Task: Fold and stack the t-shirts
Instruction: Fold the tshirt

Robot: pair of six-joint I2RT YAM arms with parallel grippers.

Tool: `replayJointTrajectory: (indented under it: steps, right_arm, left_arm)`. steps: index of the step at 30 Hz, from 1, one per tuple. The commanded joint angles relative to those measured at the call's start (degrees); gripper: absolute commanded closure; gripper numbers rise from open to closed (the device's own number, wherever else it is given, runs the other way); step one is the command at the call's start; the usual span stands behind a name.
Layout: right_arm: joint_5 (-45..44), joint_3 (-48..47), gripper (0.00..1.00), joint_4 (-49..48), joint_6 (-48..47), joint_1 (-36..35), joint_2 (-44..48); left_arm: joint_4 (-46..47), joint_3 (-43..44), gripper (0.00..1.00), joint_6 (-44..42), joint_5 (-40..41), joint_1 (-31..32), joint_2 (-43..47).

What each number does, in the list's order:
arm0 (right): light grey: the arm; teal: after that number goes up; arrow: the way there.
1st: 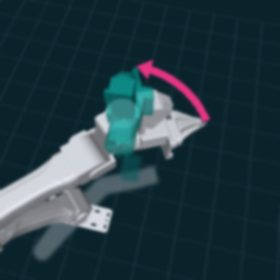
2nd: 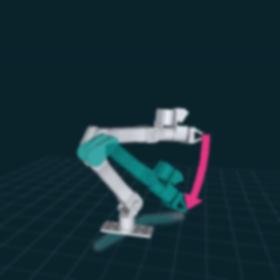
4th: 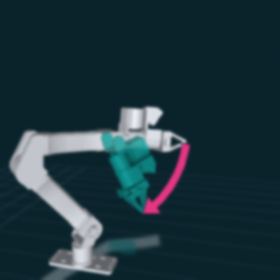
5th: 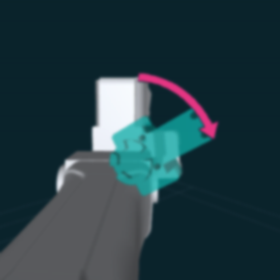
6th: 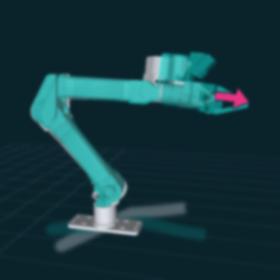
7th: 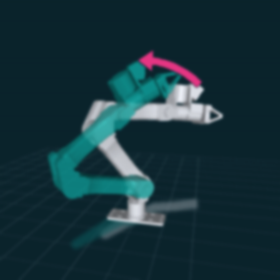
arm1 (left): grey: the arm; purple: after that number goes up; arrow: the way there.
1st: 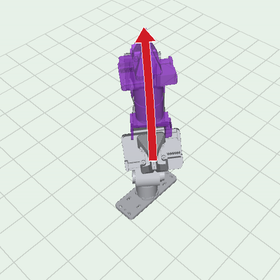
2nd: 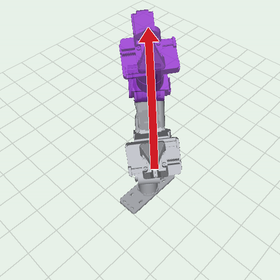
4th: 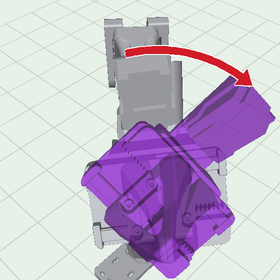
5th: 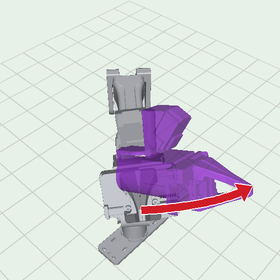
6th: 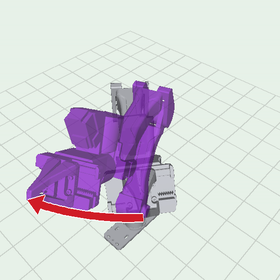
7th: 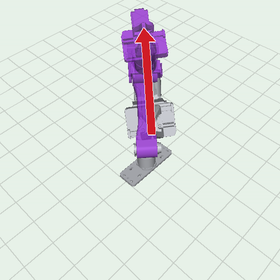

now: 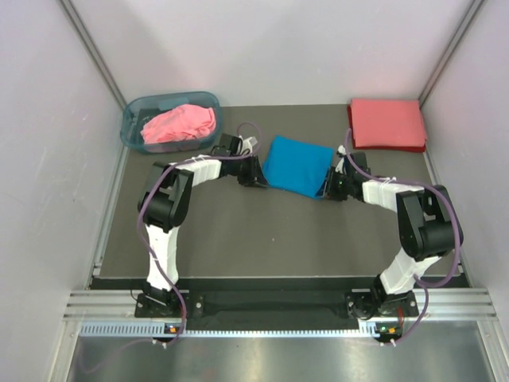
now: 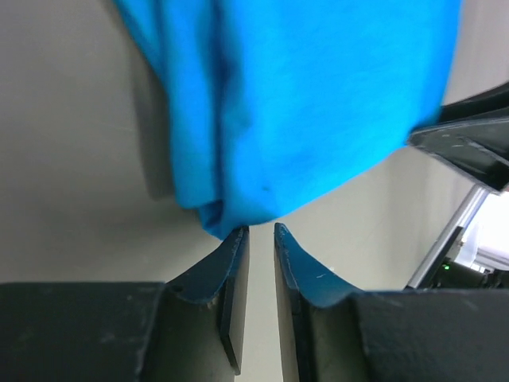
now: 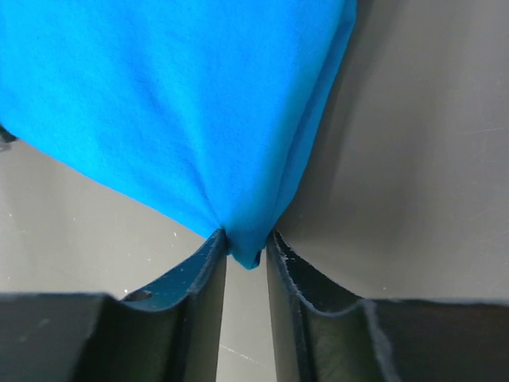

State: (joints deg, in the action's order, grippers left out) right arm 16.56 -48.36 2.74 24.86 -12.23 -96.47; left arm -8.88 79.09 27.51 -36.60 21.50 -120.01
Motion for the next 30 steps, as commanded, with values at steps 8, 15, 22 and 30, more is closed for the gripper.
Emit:
replayJointTrajectory:
  steps: [8,15,22,30]
  right_arm:
    - [0.23,2.22,1.0,3.41,-3.24,0.36,1.1]
    - [0.58,5.9,1.0,7.36,-3.59,0.27,8.73]
    - [2.34,14.68,0.92,9.2,-1.75,-0.43,16.12]
    - [-2.57,15.23,0.46,15.71,-0.16,0.09,27.1]
  left_arm:
    - [-0.34,2.83,1.0,-2.37,-0.05,-0.05,-1.99]
    - [-4.12,-6.65,1.0,-2.02,4.69,-0.14,6.17]
    - [-0.53,-20.28,1.0,2.02,4.79,-0.05,17.69]
    - [2.03,-15.03,0.85,-1.14,-1.54,0.74,16.66]
